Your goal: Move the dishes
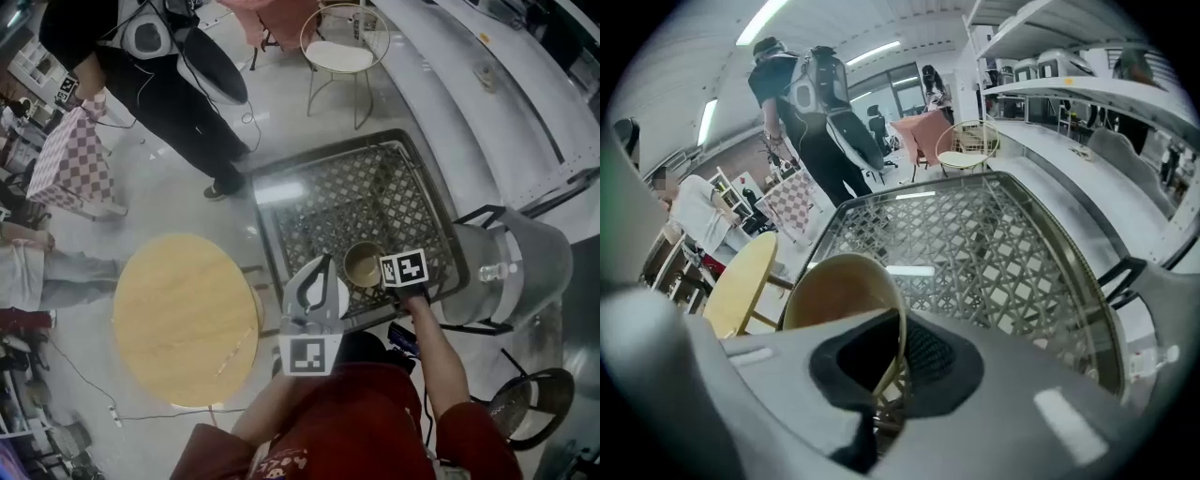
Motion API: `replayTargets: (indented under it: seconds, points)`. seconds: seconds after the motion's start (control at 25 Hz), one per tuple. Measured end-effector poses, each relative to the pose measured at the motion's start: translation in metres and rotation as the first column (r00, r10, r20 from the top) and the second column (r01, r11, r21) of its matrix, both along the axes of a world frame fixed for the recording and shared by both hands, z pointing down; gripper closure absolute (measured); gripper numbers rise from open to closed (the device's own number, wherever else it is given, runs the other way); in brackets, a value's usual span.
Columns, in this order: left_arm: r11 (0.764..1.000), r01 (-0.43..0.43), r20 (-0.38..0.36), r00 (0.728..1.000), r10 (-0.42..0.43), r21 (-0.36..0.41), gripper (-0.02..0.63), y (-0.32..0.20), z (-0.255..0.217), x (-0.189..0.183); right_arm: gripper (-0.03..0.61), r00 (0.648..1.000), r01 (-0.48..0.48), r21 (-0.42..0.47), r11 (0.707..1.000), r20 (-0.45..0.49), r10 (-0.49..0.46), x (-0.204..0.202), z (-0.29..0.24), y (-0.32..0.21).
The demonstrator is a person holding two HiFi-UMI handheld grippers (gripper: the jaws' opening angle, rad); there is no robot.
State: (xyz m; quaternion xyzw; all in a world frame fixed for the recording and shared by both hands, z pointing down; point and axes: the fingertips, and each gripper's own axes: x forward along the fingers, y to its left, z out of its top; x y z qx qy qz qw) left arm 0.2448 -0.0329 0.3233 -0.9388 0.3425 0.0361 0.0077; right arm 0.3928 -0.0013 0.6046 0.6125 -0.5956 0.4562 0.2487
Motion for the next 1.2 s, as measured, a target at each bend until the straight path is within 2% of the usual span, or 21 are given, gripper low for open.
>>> replayTargets:
  seconds: [0.68, 0.84, 1.2]
  points:
    - [1.0, 0.017, 0.013, 1.0, -0.016, -0.018, 0.607, -0.007, 0.017, 0.014, 0.568, 0.998, -0.048, -0.085, 0.995, 0.039, 0.052, 0.01, 0.06, 0.004]
    - [1.0, 0.014, 0.037, 0.999, -0.013, -0.02, 0.607, -0.006, 0.024, 0.018, 0.568, 0.997, -0.063, -0.091, 0.994, 0.045, 0.067, 0.013, 0.071, 0.007]
    - [1.0, 0.016, 0.025, 1.0, -0.015, -0.021, 0.607, -0.008, 0.026, 0.025, 0.568, 0.993, -0.086, -0.103, 0.991, 0.067, 0.093, 0.015, 0.08, 0.009]
